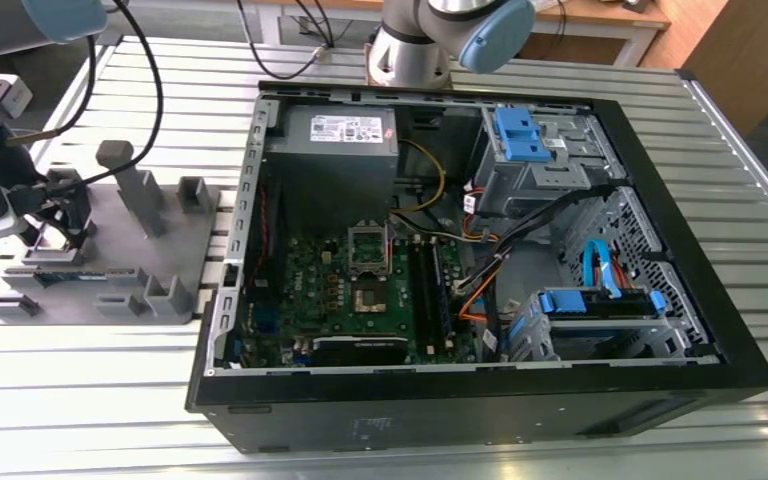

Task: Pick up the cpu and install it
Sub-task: 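Pick up the cpu and move it towards the insertion slot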

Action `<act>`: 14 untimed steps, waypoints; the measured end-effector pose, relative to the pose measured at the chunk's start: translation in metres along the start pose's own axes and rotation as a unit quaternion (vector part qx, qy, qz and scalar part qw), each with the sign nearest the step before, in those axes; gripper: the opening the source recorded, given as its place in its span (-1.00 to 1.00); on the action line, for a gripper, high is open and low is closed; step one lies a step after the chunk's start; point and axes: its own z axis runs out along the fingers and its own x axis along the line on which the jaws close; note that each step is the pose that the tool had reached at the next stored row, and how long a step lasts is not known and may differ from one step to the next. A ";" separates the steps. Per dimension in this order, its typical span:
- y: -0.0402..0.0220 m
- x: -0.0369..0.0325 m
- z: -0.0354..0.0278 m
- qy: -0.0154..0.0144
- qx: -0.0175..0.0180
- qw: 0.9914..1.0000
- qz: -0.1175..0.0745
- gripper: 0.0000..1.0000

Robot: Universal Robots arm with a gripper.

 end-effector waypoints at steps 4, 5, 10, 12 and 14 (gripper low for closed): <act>0.0000 0.0000 -0.0008 0.000 0.000 1.000 0.000 0.17; 0.0000 0.0000 -0.0008 0.000 0.000 1.000 0.000 0.17; 0.0000 0.0000 -0.0010 0.000 0.000 1.000 0.000 0.17; 0.0000 0.0000 -0.0011 0.000 0.000 1.000 0.000 0.17; 0.0000 0.0000 -0.0012 0.000 0.000 1.000 0.000 0.14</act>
